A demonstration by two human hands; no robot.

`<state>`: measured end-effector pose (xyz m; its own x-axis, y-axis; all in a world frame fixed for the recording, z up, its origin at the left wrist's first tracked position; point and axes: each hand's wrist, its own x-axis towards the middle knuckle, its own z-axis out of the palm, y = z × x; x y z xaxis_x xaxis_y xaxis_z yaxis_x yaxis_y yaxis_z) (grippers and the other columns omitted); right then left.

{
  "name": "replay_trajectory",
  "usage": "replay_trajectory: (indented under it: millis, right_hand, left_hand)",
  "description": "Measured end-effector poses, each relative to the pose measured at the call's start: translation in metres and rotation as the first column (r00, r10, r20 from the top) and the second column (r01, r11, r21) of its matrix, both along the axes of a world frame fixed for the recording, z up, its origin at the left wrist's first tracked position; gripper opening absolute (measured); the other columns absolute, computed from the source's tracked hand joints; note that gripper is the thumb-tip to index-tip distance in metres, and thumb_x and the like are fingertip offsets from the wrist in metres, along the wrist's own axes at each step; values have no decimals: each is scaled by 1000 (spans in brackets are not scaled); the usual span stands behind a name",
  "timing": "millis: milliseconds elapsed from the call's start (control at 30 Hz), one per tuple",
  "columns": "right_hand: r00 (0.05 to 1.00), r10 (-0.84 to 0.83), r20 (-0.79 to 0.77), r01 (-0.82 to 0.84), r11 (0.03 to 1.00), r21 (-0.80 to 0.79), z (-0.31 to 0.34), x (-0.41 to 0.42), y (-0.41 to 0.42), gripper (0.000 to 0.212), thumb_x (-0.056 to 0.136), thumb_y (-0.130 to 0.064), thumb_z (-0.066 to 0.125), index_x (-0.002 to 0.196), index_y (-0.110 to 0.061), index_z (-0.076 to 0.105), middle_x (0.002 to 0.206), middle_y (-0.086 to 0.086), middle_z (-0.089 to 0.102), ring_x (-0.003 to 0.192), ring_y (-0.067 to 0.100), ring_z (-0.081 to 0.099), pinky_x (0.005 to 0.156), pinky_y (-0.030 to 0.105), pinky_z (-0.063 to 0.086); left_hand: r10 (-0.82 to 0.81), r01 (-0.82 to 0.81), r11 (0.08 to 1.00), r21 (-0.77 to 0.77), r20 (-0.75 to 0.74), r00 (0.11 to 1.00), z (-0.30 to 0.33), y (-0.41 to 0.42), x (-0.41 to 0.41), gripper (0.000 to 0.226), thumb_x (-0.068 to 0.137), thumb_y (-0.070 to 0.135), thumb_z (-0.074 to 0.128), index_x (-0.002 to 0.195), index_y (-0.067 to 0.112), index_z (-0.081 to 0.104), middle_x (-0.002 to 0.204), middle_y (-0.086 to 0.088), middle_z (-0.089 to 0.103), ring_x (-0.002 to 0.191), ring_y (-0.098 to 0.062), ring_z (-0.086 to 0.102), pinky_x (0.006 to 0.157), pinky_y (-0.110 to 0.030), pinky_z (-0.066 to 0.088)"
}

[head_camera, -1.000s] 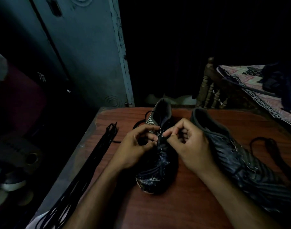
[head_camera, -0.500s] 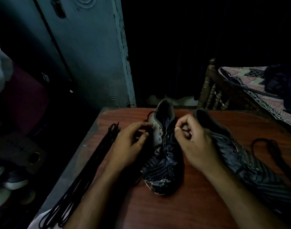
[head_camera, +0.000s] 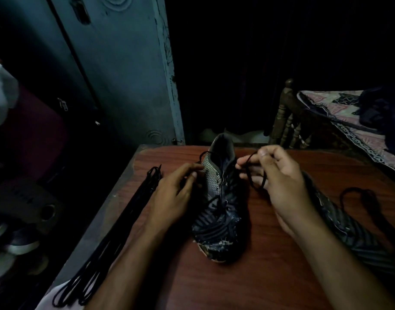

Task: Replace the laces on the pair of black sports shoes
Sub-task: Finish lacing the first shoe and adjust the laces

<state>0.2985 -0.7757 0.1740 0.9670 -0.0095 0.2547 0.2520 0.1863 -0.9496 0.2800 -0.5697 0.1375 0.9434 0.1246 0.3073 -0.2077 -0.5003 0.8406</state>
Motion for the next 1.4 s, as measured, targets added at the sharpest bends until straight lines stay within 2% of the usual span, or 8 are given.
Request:
replay_trajectory:
  millis: [167,267,367,500,700,867,1133,1400]
  right_hand:
    - [999,-39,-36,43,990,136,3,-1,-3,15,108,-22,42,94,-16,46,62,-6,44,45,12,40,42,28,41]
    - [978,-143,152,169,970,-175,-3,1,-8,14,104,-27,52,91,-21,51,62,-12,48,47,6,39,44,23,32]
    - [931,-62,359,307,664,-682,-7,-3,-10,16,93,-40,65,88,-26,58,76,-14,60,71,3,59,65,28,49]
    - [993,73,98,65,367,-928,-7,-11,-6,22,85,-49,73,94,-33,60,82,-15,63,81,-1,62,70,28,53]
    - [957,-42,287,246,643,-726,-6,-4,-10,7,98,-28,60,92,-26,59,86,-15,60,78,-7,57,68,11,40]
    - [980,-127,155,162,956,-246,-2,-1,-5,11,106,-20,46,97,-22,51,91,5,70,81,21,72,66,41,61]
    - [968,-245,52,230,951,208,13,-4,-10,9,110,-18,36,103,-19,43,72,2,56,55,19,61,54,38,58]
    - [921,-231,315,317,913,-256,-5,0,-8,5,103,-27,51,98,-29,51,77,-10,55,61,8,52,58,34,46]
  left_hand:
    - [6,-6,1000,-16,28,1000,-3,-1,1,23,107,29,50,113,38,70,103,19,74,92,-5,72,87,-47,59]
    - [-2,3,1000,-29,38,999,-3,-2,0,24,107,21,52,114,35,71,102,20,74,92,-2,71,86,-40,60]
    - [-47,47,999,6,58,997,-2,-3,0,31,105,13,54,123,34,67,109,19,72,96,1,69,82,-21,54]
    - [-89,77,981,176,58,994,-8,-1,5,42,104,20,60,140,41,54,123,19,58,100,3,61,79,-8,46]
    - [-81,79,974,213,4,997,-12,-1,8,59,100,8,58,145,45,50,111,23,46,99,0,56,83,-2,41]
    - [-119,121,973,198,-22,993,-14,-1,8,66,97,2,56,148,44,48,115,28,38,98,-3,56,87,-12,46]
    - [-200,192,941,277,1,980,-12,0,7,70,97,-3,55,149,43,48,151,14,27,110,9,48,96,-8,43]
    - [-292,248,894,375,65,954,-11,0,7,35,94,22,56,123,33,70,148,8,34,113,0,49,96,-19,45]
